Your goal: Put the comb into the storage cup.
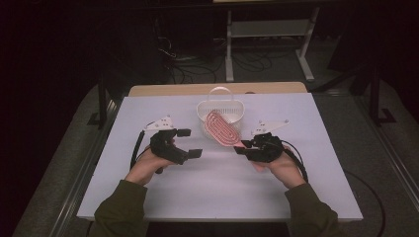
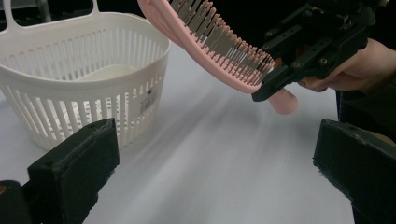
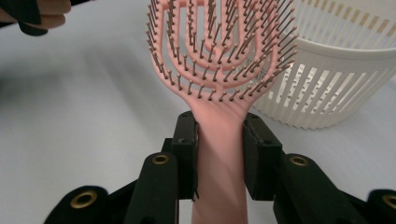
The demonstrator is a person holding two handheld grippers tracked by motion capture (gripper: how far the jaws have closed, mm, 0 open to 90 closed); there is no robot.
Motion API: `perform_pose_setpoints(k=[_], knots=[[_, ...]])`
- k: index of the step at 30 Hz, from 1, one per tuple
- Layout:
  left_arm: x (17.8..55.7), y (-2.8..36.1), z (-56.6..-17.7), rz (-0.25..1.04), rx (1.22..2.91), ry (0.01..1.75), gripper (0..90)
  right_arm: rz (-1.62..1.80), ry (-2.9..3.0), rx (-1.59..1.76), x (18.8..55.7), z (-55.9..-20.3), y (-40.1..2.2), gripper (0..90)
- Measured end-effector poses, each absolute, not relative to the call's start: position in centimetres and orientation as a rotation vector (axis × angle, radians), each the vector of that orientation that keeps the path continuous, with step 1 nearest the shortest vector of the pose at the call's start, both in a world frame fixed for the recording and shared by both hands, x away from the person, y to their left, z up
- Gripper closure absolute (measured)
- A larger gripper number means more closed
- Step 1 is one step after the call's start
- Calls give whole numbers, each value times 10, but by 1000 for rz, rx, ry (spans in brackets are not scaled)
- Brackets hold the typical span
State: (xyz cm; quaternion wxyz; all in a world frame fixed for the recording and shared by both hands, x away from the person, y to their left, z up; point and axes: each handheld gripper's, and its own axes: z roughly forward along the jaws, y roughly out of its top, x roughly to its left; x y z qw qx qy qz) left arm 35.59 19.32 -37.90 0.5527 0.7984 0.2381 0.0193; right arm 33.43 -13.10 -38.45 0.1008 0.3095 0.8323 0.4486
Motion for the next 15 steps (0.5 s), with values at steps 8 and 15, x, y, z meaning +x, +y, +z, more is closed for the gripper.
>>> perform_pose_setpoints(k=[8, 15], knots=[[359, 195, -379, 58, 1852, 591, 1, 1356, 2446, 936, 333, -387, -125, 686], [360, 191, -380, 60, 1872, 602, 1, 1362, 2448, 923, 333, -388, -122, 686]])
